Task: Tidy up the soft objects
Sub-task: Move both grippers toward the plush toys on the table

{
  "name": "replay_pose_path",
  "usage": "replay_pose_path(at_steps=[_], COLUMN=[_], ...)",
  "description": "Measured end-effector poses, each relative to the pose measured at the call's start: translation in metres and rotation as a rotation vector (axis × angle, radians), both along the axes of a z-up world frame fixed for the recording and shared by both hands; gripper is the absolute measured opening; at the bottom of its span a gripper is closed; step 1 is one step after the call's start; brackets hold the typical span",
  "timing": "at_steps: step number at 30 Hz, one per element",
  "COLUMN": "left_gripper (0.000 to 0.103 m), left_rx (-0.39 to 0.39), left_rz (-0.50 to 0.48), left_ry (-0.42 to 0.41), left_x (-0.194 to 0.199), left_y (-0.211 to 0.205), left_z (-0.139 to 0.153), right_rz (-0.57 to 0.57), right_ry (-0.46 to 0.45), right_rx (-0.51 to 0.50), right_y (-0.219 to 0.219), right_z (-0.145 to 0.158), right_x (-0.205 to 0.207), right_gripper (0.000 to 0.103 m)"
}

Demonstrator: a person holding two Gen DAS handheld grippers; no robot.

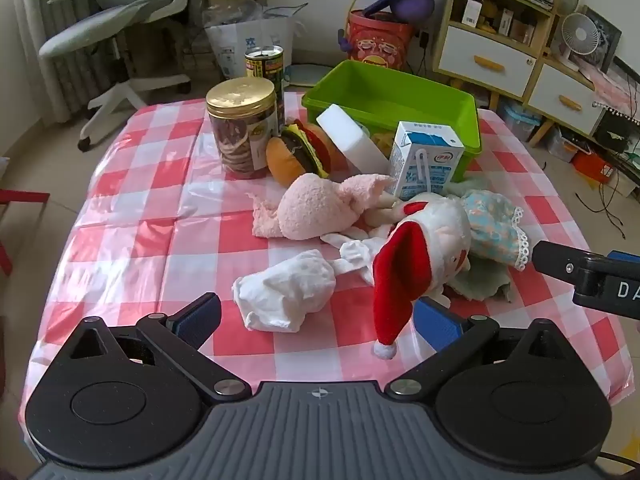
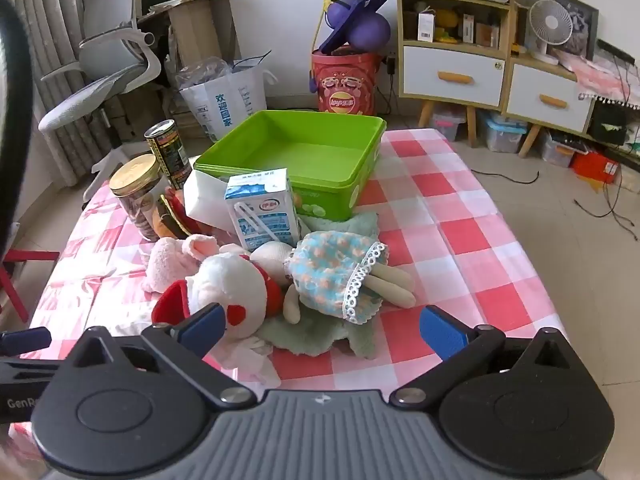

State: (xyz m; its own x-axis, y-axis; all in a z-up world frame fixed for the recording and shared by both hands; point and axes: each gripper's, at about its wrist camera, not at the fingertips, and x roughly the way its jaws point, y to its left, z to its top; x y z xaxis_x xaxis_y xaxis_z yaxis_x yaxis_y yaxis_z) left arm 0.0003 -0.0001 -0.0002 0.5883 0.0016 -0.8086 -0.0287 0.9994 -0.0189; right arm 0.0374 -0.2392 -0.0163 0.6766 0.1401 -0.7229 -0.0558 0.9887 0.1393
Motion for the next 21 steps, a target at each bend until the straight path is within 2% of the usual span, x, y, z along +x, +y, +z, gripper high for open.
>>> replay_pose_path(at_steps=[21], left_gripper=[0.098], left_rx=[0.007], left_rz=[-0.008], left_ry=[0.015], left_x=[0.006], left_y=[-0.004], left_z=[-0.009], right_rz=[-0.007], right_ry=[-0.011], right_rx=[-0.032], right_y=[-0.001], right_z=[-0.001], right_x=[0.003], right_gripper=[0.083])
